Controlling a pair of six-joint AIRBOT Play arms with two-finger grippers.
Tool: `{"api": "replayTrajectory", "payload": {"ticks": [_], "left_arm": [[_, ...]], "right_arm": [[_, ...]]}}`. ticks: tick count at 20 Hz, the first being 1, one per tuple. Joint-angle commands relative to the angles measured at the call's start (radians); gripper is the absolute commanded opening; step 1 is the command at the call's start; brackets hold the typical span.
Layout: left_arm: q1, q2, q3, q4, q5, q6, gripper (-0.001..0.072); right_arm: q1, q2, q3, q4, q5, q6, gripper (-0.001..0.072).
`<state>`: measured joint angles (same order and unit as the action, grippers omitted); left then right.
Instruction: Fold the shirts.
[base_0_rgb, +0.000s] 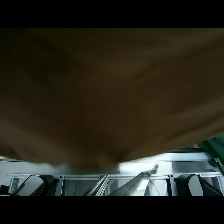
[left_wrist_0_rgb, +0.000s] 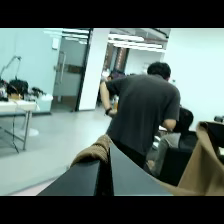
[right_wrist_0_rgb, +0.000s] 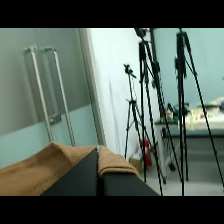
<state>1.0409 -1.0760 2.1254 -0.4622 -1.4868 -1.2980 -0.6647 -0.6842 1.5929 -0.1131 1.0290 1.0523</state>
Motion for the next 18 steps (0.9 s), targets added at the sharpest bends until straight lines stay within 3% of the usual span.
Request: {"api": "replayTrajectory", "payload": {"ticks": [1,5,7,10,12,14,18], "left_arm": [[-0.075,-0.061,0.039,0.151,-0.105,-0.092,0.0032],[-0.352,0.054,-0.385,0.598,-0.211,-0.021,0.0032],[-0.492,0.083,-0.573,0.765,-0.124,0.057,0.0032],[-0.678,-0.032,-0.693,0.814,0.013,0.163,0.0032],[-0.764,-0.199,-0.660,0.833,0.089,0.236,0.0032],[-0.803,-0.426,-0.533,0.859,0.129,0.243,0.0032],[-0.826,-0.913,-0.100,0.853,0.127,0.178,0.0031]], "right_arm": [[0.000,-0.074,0.027,-0.096,0.153,0.081,0.0013],[0.006,-0.117,-0.106,-0.150,0.290,0.104,0.0013],[0.048,-0.120,-0.232,-0.225,0.285,0.103,0.0013],[0.160,-0.170,-0.445,-0.251,0.124,0.031,0.0013],[0.238,-0.279,-0.534,-0.251,-0.035,-0.047,0.0013],[0.294,-0.449,-0.532,-0.203,-0.140,-0.109,0.0013],[0.347,-0.842,-0.431,0.151,-0.188,-0.382,0.0013]]}}
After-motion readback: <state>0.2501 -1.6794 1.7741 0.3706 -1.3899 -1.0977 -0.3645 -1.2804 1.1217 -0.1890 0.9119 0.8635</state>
